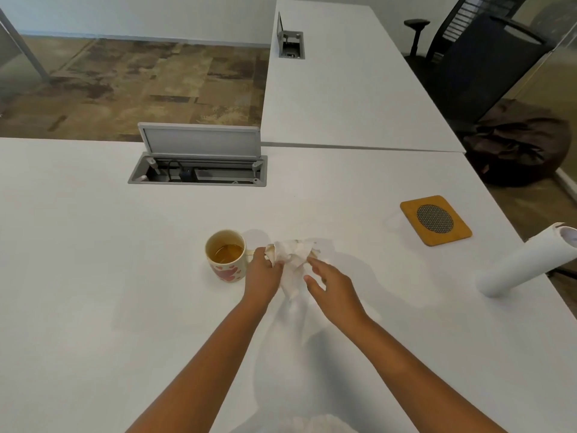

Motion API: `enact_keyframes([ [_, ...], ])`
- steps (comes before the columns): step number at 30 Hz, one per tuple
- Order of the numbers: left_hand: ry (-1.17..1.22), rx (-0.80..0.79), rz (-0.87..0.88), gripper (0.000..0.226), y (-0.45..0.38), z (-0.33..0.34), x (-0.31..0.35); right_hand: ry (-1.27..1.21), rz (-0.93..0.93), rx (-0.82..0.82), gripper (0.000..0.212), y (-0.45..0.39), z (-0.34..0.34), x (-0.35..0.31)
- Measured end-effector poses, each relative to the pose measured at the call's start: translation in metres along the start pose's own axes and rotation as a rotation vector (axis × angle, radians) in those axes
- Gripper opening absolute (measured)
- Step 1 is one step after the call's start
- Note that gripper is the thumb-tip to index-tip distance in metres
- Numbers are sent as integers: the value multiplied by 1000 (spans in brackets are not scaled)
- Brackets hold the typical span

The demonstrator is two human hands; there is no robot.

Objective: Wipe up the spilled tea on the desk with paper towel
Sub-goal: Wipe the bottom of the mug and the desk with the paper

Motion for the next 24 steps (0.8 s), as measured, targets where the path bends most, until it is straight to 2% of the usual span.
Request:
enact_keyframes([
  [3, 88, 33, -24, 37, 6, 6, 2, -96, 200, -95, 42, 0, 11, 15],
  [4, 142, 26, -33, 37, 10, 11, 1, -216, 252, -130, 42, 0, 16, 20],
  [7, 302, -9, -98, 35, 23, 26, -3, -846, 375, -219, 42, 2, 33, 22],
  [8, 319, -20, -111, 34, 26, 31, -6, -956, 397, -218, 41, 2, 34, 23],
  [14, 155, -79, -40, 23, 31, 43, -10, -1027, 459, -239, 30, 1, 35, 25],
  [18, 13, -162, 67, 21, 23, 36, -4, -1125, 466, -148, 26, -3, 25, 35],
  [20, -11, -103, 156, 22, 14, 14, 3, -1184, 512, -83, 22, -4, 19, 45],
  [24, -5, 168, 272, 22, 1, -52, 18, -1151, 613, 1, 18, -5, 13, 68],
])
Point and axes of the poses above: each hand's wrist, its own y-axis away from the middle knuckle, its own z-axis out of the palm, x = y × z, the point moved 9 cm from there along -y, towards the middle knuckle, and after that the axes turned 11 degrees about y, right-handed, at the moved point
